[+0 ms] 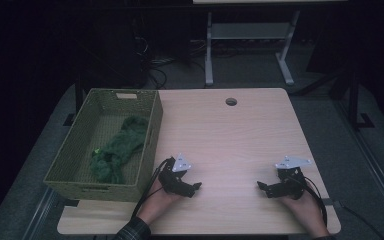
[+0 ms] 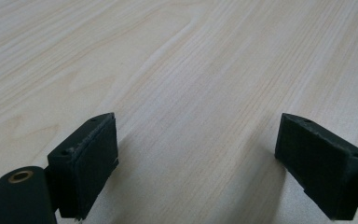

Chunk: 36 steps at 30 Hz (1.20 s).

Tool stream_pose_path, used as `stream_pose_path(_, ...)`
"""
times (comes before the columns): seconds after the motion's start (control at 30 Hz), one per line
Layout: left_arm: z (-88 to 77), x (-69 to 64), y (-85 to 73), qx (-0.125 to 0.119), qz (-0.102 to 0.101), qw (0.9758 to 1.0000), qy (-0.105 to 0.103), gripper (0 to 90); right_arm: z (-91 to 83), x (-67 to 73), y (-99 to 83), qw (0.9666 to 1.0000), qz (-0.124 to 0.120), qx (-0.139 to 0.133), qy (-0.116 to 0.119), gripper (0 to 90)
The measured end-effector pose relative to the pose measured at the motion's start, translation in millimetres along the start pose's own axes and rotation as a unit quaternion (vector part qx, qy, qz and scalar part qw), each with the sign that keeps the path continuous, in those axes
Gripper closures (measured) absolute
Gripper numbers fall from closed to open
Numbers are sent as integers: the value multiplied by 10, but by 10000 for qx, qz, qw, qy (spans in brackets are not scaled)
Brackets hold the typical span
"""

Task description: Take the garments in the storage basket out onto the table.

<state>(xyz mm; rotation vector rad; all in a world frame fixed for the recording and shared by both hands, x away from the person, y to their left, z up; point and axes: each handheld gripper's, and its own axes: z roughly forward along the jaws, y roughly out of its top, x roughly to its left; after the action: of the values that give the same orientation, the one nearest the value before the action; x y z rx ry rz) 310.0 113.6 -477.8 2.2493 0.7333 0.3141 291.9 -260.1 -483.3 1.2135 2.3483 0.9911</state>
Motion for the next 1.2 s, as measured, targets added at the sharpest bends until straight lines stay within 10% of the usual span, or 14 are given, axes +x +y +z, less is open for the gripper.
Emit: stream_pose_path(1.2, -118, -26, 151, 388, 85, 9992, -83, 132, -6, 4, -5, 10000, 19, 5, -18, 17)
